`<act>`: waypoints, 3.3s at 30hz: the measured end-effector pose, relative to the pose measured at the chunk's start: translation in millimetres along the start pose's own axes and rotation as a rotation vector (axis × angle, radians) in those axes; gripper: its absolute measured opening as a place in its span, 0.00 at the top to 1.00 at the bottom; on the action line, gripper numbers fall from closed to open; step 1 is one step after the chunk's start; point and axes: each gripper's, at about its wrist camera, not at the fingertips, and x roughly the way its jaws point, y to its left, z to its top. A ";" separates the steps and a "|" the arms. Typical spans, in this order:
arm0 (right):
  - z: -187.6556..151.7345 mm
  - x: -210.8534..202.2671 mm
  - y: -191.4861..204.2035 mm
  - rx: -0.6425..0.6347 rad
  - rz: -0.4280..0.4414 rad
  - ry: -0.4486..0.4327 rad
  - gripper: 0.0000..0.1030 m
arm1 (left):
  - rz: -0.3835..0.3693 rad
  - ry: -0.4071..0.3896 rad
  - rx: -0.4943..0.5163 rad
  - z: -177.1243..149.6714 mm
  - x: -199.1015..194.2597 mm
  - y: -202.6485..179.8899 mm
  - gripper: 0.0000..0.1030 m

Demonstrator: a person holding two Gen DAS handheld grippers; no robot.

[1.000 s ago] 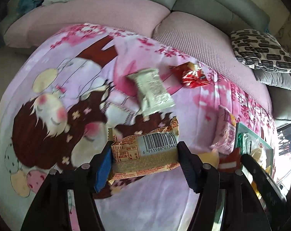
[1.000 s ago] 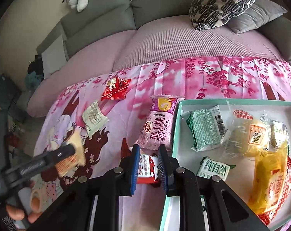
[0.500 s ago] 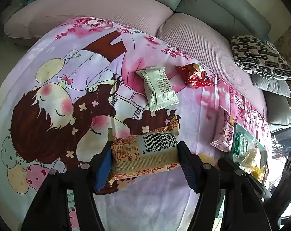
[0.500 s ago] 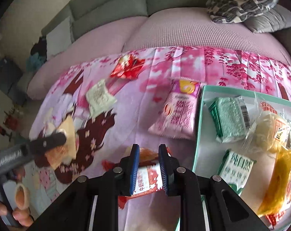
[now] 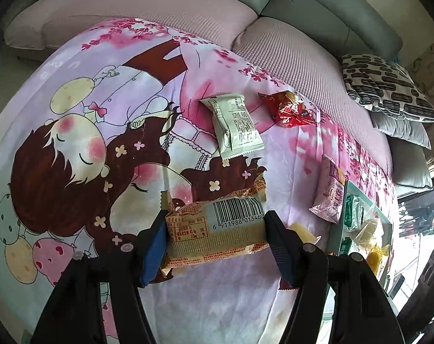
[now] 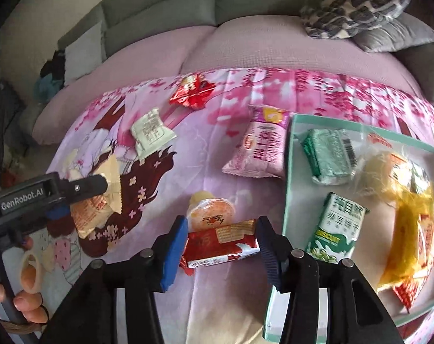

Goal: Organize snacks
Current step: 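Hold the biscuit pack with the left tool while the right tool regrasps the red-white carton, then carry the biscuit pack with the left tool while the right tool carries the carton to the tray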

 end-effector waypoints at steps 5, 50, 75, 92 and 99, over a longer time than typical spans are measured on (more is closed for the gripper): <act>-1.5 -10.9 -9.3 0.057 -0.032 -0.034 0.48 | -0.015 0.001 -0.017 0.4 -1.0 3.5 0.34; -22.6 44.4 50.5 -0.291 -0.105 0.063 0.03 | 0.060 0.047 -0.046 0.6 18.8 11.5 0.34; -6.7 -2.3 38.1 -0.180 -0.072 -0.037 0.35 | 0.062 0.027 -0.013 1.4 11.8 3.6 0.34; 10.9 -79.2 -117.9 0.268 -0.309 -0.206 0.35 | -0.026 -0.021 0.304 -13.3 -5.1 -127.0 0.34; -6.3 -95.4 -195.3 0.458 -0.466 -0.188 0.35 | -0.084 0.033 0.517 -46.4 11.7 -221.3 0.34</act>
